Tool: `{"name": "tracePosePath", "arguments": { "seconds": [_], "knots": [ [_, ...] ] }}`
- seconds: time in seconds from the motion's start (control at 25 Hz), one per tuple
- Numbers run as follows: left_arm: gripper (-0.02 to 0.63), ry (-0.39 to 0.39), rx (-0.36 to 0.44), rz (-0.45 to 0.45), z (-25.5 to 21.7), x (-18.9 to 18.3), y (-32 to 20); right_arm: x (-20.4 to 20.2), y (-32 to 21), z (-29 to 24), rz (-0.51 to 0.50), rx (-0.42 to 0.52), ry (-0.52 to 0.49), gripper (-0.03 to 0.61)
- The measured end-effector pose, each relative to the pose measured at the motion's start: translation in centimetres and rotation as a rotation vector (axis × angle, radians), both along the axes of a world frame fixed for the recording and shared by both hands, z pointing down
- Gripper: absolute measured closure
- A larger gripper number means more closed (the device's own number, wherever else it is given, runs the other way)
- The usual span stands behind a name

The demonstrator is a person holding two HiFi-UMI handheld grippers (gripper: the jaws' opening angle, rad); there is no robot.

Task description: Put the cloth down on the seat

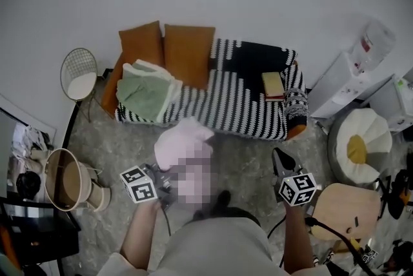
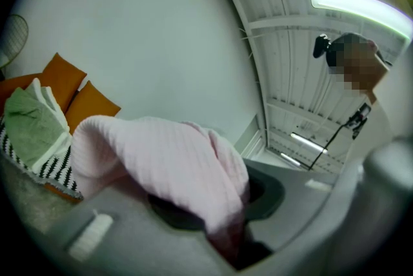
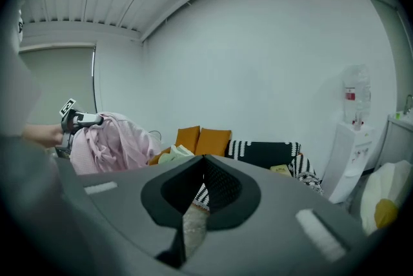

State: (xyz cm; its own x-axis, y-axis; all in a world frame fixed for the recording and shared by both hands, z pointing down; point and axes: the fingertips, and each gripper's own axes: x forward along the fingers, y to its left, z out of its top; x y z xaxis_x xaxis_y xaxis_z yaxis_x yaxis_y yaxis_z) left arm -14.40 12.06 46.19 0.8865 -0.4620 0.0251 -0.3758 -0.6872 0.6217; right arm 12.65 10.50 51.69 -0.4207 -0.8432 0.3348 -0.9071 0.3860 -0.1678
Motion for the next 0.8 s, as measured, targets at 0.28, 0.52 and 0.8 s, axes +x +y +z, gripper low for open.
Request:
{"name": "tracePosePath", "arguments": {
  "seconds": [0.28, 0.52, 0.8],
  "knots": [
    [0.522, 0.014, 0.021, -0.031, -0.2, 2.6, -3.1, 2.3, -3.2, 0.8, -0.034, -0.003, 0.005, 0.578],
    [0.522, 0.004, 0.025, -0.050, 0.1, 5.2, -5.0, 6.1, -5.5, 1.0, -0.017, -0.002, -0.008, 0.580],
    [0.522, -0.001, 0.041, -0.054, -0.2, 7.8, -6.8, 8.8, -7.3, 1.2, -0.010, 0.004, -0.019, 0.580]
  ]
}}
